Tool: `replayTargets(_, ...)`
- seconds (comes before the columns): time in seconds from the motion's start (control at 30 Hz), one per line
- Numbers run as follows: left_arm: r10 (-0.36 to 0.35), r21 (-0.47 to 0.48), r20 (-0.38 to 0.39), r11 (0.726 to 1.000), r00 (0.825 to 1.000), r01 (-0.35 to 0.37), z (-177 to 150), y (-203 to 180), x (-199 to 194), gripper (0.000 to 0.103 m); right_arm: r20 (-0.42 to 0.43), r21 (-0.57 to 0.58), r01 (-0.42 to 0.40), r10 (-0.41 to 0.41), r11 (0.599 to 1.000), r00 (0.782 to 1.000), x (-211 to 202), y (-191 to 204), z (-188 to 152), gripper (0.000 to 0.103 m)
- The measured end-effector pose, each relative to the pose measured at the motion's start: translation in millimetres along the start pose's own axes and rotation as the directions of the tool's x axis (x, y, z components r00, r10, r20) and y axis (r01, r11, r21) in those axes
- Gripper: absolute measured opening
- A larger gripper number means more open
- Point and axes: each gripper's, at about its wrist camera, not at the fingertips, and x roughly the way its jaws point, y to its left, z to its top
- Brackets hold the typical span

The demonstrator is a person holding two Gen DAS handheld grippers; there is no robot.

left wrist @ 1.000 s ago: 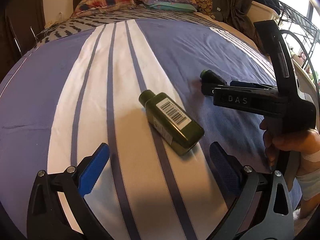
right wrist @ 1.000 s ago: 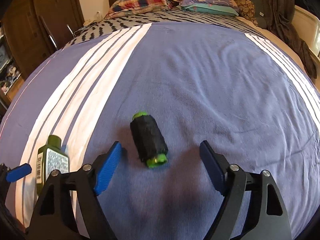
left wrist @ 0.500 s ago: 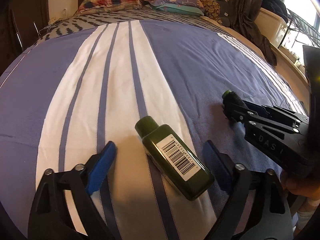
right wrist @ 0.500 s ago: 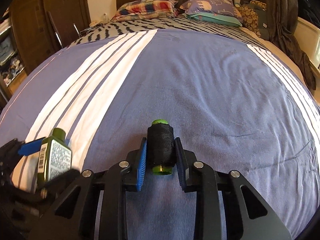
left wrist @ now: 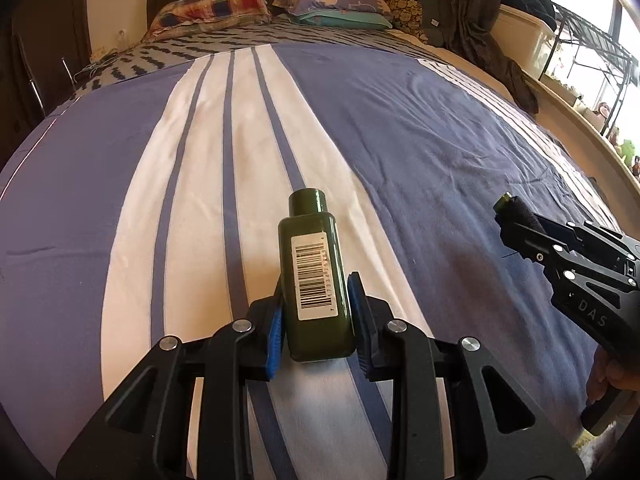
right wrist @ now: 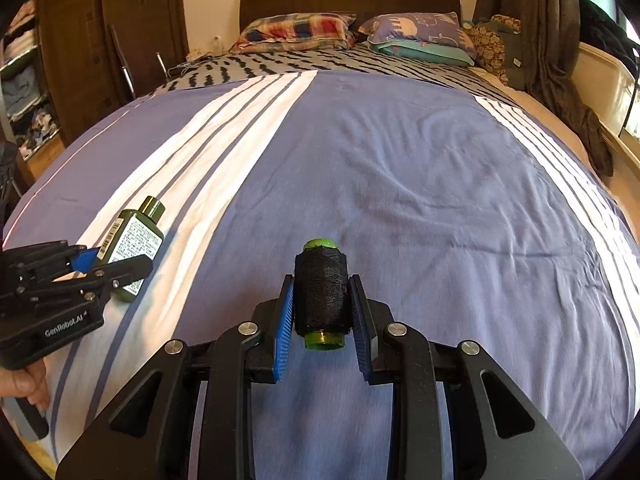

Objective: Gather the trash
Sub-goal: 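Lift the green bottle and black spool off the bed with both tools, then carry the bottle and spool with both tools down over the black bin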

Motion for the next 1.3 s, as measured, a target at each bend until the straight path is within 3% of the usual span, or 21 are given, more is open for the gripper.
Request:
replayTargets(0.23, -0.022, 0.041, 0.039, 0.999, 0.999, 0.020, -47, -11, -50, 0.027, 0.043, -0.020, 0.034, -0.033, 0.999, 0.999, -55, 10, -39, 0.027)
replayTargets(0.7, -0.067, 0.075, 0.108, 0.995, 0.992, 0.059, -145, -48, -156, 0.027, 0.098, -0.035, -0.009, 0.012, 0.999, 0.995, -157, 35, -115, 0.028)
replayTargets(1.3, -0.105, 0.077, 0.075, 0.992, 0.992, 0.099, -244, -69, -197, 0.027, 0.065, -0.045, -0.064, 0.067, 0.997, 0.996, -203, 61, -206, 0.028)
